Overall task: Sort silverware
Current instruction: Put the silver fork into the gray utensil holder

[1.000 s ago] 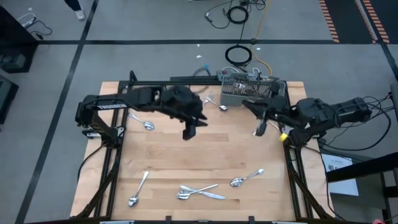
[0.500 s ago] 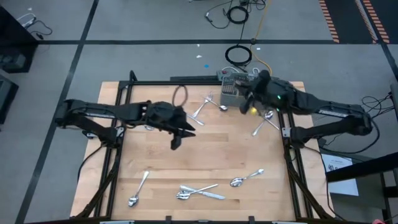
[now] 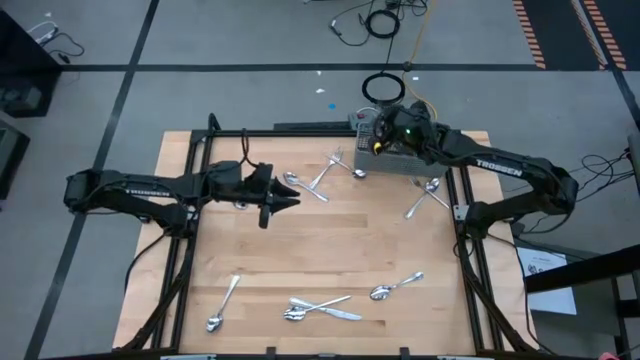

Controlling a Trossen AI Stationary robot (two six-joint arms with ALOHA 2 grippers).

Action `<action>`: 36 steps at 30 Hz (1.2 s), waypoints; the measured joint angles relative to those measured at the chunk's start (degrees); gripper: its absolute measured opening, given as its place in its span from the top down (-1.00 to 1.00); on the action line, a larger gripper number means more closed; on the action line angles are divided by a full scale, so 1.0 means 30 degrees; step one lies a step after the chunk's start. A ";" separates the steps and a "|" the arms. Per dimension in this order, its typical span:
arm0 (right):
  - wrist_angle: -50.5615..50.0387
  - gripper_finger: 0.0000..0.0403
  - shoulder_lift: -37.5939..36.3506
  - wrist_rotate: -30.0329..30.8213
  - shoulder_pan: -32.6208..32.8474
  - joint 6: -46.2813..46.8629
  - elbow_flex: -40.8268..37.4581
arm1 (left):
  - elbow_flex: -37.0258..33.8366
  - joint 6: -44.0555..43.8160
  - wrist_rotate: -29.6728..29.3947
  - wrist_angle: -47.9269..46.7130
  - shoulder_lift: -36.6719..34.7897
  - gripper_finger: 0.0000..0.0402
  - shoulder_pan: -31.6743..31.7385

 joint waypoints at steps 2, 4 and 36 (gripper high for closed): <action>0.0720 1.00 0.0241 0.0546 -0.0380 0.0055 -0.0345 | -0.0025 -0.0355 0.0210 0.0048 0.0019 0.40 0.0007; 0.1823 1.00 0.0279 0.0538 -0.0658 0.0182 -0.1224 | -0.0017 -0.0383 0.0222 0.0247 -0.0014 0.40 0.0006; 0.9624 0.88 -0.2240 -0.0254 -0.0619 0.0601 -0.8931 | 0.0011 -0.3888 -0.3458 0.3665 0.0007 0.40 0.1549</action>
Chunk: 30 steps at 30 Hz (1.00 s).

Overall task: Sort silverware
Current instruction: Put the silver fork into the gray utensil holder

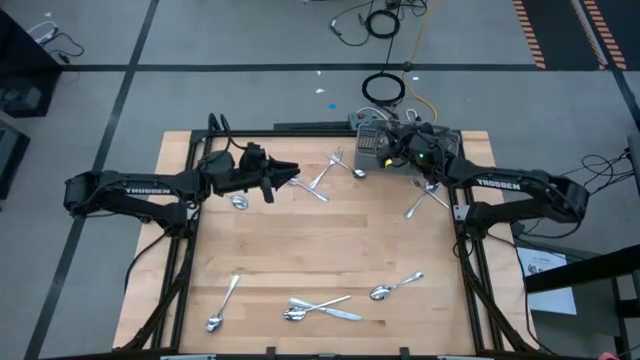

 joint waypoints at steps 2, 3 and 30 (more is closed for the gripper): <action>-0.0122 0.80 -0.0137 0.0051 -0.0043 -0.0090 -0.0003 | 0.0000 0.0000 0.0000 0.0000 0.0000 0.40 -0.0003; -0.0185 0.75 -0.0192 0.0108 -0.0078 -0.0226 -0.0007 | 0.0000 0.0000 0.0000 0.0000 0.0000 0.40 0.0002; -0.1503 0.25 -0.4443 -0.6589 -0.0334 0.1548 0.2803 | 0.2520 0.0051 0.0562 -0.3511 0.3295 0.40 0.2254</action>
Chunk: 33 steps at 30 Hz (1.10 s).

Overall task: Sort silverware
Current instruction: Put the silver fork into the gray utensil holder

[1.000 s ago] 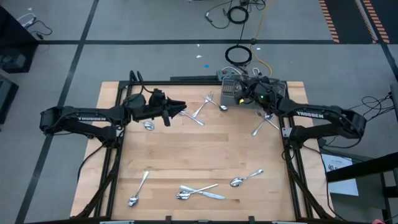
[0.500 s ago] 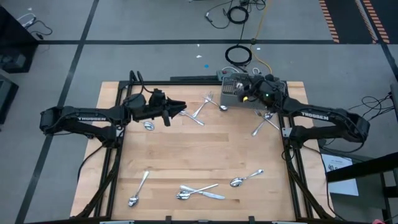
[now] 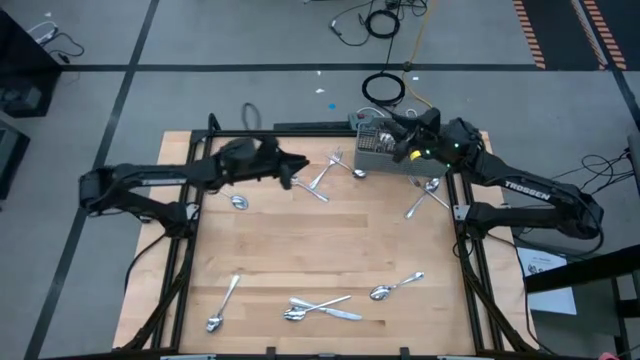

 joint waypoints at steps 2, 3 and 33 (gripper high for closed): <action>-0.0375 0.26 -0.0351 -0.1418 0.0011 0.0958 0.0009 | 0.0936 0.0041 0.0542 -0.0675 0.1525 0.40 0.0263; -0.0617 0.26 -0.0529 -0.1982 0.0028 0.1441 0.0009 | 0.1399 0.0101 0.0794 -0.1034 0.2272 0.40 0.0358; -0.3792 0.27 -0.2125 -0.2695 0.2754 0.3541 0.0024 | 1.2688 0.3348 -0.0427 -1.2496 1.6291 0.40 0.2187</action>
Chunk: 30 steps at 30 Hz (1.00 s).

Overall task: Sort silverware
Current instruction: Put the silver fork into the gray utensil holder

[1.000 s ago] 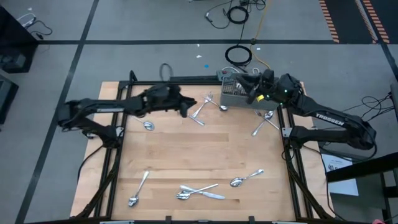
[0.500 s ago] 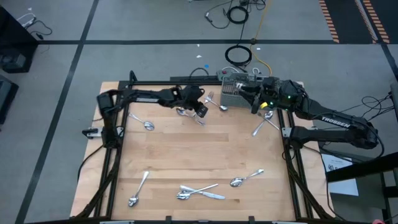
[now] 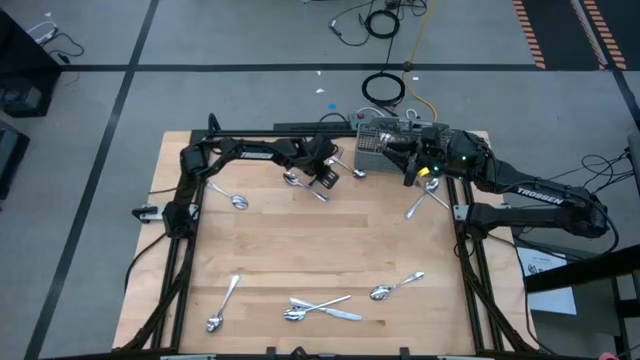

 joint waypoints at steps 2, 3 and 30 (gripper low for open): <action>0.0015 0.27 0.0000 -0.0003 0.0000 -0.0093 0.0000 | 0.0195 0.0509 -0.0044 -0.0284 0.0085 0.40 -0.0001; 0.0022 0.27 0.0000 0.0000 0.0000 -0.0127 0.0000 | 0.0313 0.0611 -0.0035 -0.0630 0.0089 0.40 -0.0001; 0.0189 0.28 -0.0725 -0.0095 0.0593 -0.0365 0.0007 | 0.1105 0.1256 0.1045 -0.3140 0.1564 0.95 0.0108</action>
